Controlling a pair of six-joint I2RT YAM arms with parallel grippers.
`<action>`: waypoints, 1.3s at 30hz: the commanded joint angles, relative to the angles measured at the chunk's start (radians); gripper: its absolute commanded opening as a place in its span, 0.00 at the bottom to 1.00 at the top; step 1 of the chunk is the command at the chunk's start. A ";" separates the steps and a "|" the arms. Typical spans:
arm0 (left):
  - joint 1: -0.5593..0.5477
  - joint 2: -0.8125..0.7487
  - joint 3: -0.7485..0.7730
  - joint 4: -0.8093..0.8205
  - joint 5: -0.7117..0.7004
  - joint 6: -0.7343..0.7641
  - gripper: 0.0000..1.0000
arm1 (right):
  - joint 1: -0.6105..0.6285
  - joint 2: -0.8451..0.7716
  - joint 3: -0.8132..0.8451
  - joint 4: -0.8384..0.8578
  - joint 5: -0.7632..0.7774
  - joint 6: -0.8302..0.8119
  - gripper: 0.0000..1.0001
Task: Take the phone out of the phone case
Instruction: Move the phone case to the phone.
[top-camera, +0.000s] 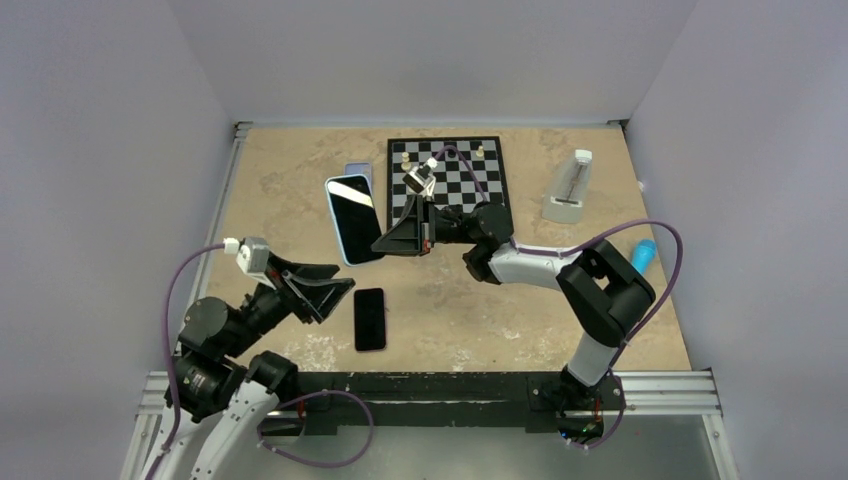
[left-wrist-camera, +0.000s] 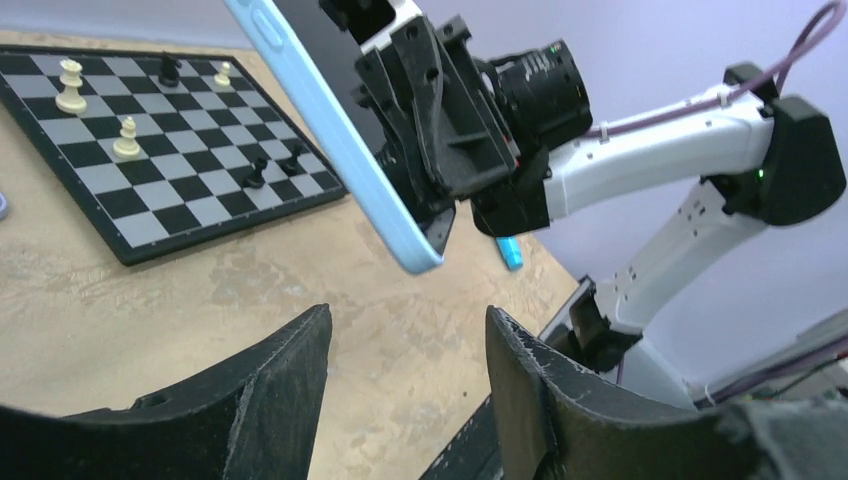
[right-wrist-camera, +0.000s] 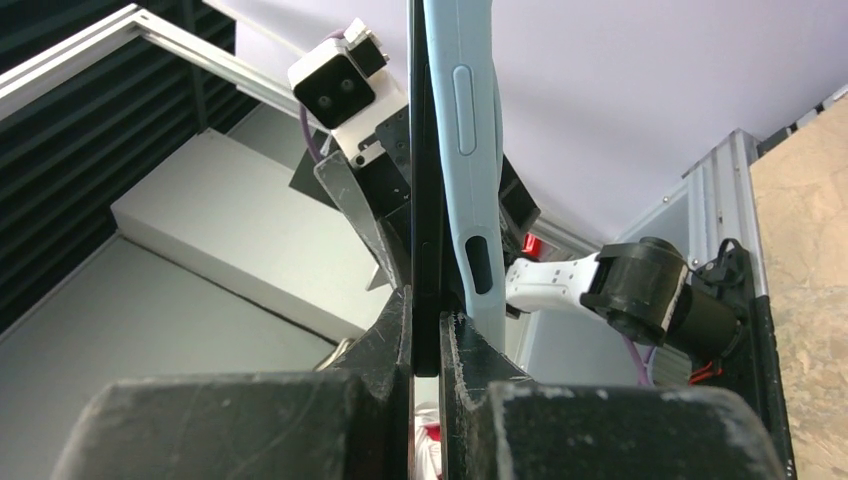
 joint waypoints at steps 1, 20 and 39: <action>0.002 0.026 -0.050 0.202 -0.101 -0.095 0.62 | 0.003 -0.060 0.033 -0.022 0.059 -0.087 0.00; 0.002 0.102 -0.029 0.234 -0.063 0.043 0.13 | 0.017 -0.090 0.037 -0.038 0.042 -0.073 0.00; 0.002 0.200 0.067 -0.048 -0.059 0.558 0.00 | 0.021 -0.071 0.006 0.243 -0.032 0.226 0.00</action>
